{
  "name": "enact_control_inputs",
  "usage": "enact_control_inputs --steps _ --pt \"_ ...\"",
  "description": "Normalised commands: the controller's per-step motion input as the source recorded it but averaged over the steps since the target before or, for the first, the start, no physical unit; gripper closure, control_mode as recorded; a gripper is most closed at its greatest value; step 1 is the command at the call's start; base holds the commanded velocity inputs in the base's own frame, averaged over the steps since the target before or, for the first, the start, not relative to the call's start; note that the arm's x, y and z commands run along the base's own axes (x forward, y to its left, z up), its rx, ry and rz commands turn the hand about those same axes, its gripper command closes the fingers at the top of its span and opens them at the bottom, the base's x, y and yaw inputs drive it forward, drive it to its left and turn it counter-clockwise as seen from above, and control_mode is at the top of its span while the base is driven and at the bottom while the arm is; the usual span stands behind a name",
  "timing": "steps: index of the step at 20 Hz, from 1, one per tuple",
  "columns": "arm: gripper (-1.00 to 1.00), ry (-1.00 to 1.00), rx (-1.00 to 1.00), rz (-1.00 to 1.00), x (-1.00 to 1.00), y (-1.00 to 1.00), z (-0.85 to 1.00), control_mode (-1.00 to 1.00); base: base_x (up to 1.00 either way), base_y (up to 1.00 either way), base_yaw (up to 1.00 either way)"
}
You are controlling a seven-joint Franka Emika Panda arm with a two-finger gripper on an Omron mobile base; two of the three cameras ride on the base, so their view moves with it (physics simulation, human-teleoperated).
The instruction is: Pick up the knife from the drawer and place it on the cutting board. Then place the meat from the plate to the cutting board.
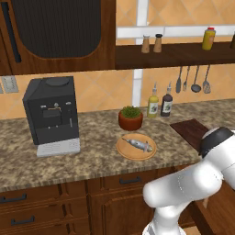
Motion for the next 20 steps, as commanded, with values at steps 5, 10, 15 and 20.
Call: enact_control_inputs --steps 5,10,15,20 --pt "-1.00 -0.08 -0.07 0.00 0.15 0.00 -0.34 -1.00 0.00 0.00 0.00" --pt "-1.00 -0.09 -0.07 0.00 0.01 0.02 -0.43 -1.00 0.00 0.00 0.00" --pt "-1.00 -0.05 -0.03 0.00 0.12 0.12 -0.38 -1.00 0.00 0.00 0.00" --pt "-1.00 -0.04 0.00 0.00 0.21 0.00 -0.16 -1.00 0.00 0.00 0.00"
